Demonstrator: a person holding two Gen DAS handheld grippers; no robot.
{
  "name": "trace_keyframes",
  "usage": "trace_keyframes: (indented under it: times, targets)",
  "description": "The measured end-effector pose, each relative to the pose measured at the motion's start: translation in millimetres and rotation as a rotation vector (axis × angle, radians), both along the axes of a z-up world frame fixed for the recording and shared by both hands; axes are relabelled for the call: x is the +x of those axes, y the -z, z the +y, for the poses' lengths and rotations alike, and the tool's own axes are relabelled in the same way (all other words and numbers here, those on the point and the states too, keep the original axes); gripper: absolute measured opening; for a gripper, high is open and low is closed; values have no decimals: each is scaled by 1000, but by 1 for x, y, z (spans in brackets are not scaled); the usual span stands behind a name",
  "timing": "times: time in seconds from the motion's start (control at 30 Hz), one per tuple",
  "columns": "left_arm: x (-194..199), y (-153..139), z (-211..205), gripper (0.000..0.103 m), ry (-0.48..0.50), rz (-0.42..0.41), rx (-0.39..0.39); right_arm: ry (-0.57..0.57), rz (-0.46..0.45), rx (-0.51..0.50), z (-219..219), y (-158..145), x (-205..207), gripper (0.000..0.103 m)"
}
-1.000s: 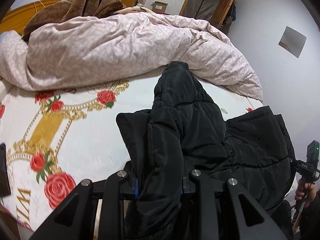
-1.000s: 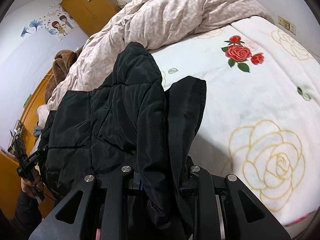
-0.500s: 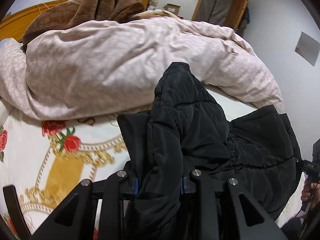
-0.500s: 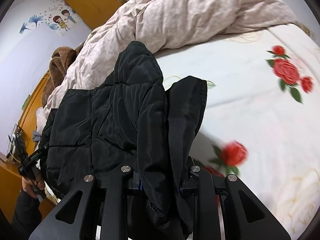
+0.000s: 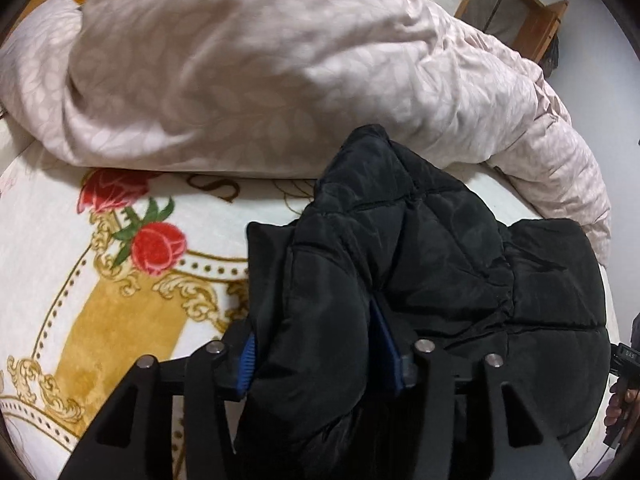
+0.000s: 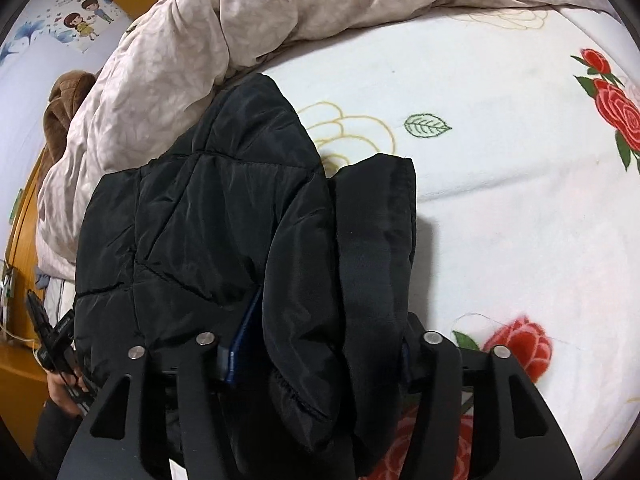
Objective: Fold large clothes
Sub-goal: 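Lower the folded jacket onto the bed and open both grippers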
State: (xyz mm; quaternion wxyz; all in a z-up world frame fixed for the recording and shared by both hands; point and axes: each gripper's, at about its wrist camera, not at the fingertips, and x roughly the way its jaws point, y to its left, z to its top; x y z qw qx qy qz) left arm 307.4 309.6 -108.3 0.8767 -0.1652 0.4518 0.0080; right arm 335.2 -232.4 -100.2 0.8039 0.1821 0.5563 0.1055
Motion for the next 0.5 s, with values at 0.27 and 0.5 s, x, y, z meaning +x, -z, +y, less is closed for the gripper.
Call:
trace_keyframes:
  times: [0.27, 0.5]
  targets:
    - [-32, -49, 16, 65, -69, -94, 72, 25, -166, -130, -4, -58, -23, 63]
    - [15, -44, -35, 66, 73, -100, 159, -62, -173, -212, 44, -49, 8, 63]
